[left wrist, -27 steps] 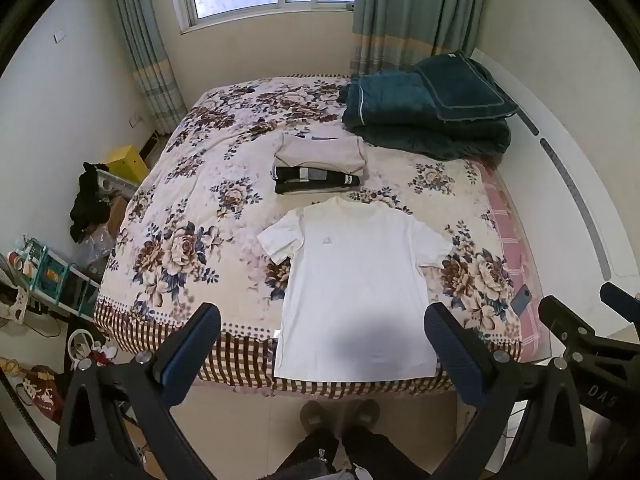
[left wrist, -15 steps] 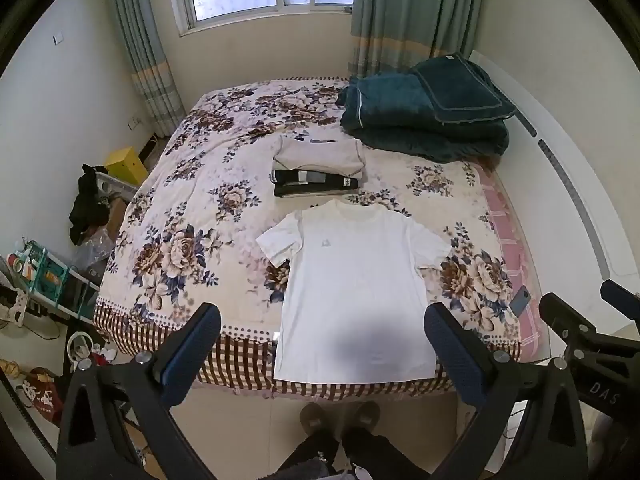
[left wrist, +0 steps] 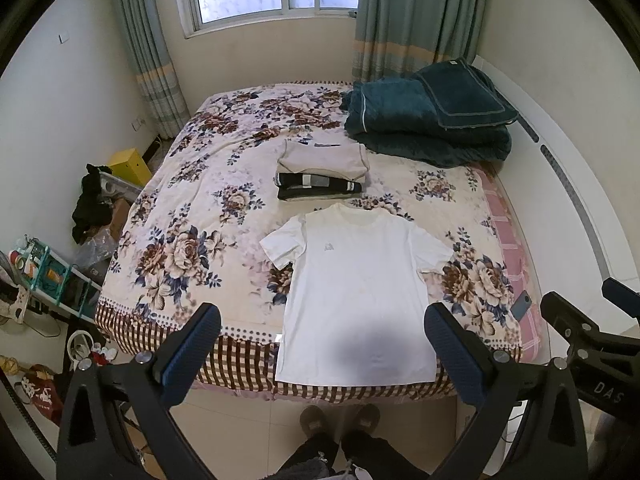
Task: Fold small clothes
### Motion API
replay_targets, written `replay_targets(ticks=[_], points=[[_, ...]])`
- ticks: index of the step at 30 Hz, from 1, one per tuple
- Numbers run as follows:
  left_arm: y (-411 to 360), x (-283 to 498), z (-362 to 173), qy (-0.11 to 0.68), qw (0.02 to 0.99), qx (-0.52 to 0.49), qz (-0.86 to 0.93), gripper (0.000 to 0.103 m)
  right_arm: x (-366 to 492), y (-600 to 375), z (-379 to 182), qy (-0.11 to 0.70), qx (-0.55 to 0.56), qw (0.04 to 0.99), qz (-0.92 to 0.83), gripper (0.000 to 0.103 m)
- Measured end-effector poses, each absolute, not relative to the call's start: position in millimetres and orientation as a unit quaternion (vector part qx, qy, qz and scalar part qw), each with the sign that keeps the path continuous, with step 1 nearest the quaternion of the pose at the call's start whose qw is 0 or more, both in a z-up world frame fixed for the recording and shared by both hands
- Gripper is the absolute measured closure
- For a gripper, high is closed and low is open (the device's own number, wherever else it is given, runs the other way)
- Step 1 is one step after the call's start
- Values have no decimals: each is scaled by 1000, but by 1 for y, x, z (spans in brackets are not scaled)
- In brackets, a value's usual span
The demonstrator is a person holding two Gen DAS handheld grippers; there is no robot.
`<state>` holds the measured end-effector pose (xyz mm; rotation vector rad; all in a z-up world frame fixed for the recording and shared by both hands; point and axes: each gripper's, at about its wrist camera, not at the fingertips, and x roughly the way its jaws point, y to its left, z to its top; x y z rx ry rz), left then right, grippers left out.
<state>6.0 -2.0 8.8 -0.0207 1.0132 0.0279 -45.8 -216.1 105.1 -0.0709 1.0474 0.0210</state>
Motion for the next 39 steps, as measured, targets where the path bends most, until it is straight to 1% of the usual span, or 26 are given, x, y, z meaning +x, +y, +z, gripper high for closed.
replay_targets(ticks=[39], points=[[-11, 6, 12, 479, 878, -11, 13, 0, -50, -212, 108, 495, -33, 868, 7, 0]])
